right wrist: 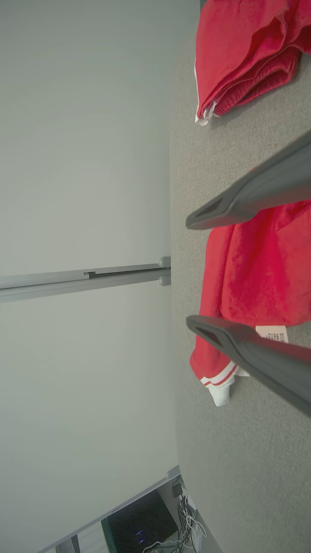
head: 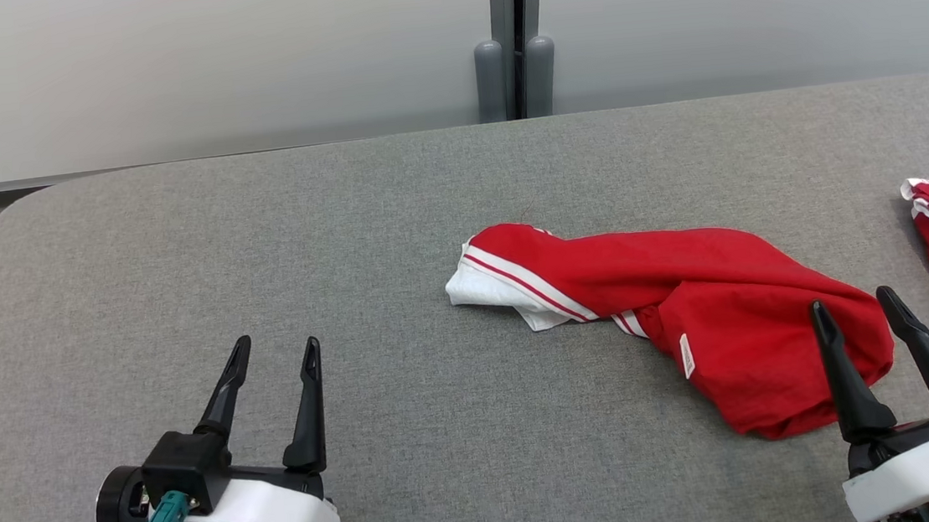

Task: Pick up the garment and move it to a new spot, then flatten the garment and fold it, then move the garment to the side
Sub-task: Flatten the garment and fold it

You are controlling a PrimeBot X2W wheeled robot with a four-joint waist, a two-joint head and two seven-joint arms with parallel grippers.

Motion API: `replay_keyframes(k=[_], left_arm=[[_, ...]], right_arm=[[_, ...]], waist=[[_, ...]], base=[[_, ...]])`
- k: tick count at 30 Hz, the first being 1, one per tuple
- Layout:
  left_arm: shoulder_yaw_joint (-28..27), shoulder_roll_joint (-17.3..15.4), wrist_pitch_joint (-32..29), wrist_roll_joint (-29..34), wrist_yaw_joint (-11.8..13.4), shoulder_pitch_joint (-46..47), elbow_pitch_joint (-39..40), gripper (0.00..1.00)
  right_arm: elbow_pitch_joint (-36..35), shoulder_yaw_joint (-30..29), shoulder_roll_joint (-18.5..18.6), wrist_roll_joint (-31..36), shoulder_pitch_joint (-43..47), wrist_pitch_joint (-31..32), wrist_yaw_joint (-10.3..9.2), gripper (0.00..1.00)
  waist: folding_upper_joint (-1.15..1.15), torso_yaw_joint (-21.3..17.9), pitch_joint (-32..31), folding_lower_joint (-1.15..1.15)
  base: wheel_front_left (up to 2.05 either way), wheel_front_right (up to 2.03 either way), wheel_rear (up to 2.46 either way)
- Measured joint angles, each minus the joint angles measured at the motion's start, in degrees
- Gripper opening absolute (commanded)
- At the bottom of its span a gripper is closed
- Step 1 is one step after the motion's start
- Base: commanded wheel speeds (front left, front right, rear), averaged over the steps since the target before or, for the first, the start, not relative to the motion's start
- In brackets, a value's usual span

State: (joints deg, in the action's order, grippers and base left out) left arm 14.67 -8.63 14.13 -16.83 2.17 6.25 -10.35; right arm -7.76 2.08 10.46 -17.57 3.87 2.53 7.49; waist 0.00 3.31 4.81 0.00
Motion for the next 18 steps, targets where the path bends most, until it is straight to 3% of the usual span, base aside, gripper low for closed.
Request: replay_keyframes(k=[8,18], left_arm=[[1.97,0.11,-1.23,0.25,-0.15,1.23,-0.31,1.0],[8.47,3.88,-7.24,-0.21,-5.36,16.05,-9.85,1.0]], right_arm=[[-0.42,-0.27,-0.1,-0.04,0.01,0.35,0.0,1.0],[-0.8,2.02,0.76,-1.0,-3.61,-0.1,0.0,1.0]], waist=[[0.0,0.07,0.74,0.0],[0.0,-2.35,6.49,0.0]], base=[[0.0,0.0,0.0],[0.0,0.0,0.0]])
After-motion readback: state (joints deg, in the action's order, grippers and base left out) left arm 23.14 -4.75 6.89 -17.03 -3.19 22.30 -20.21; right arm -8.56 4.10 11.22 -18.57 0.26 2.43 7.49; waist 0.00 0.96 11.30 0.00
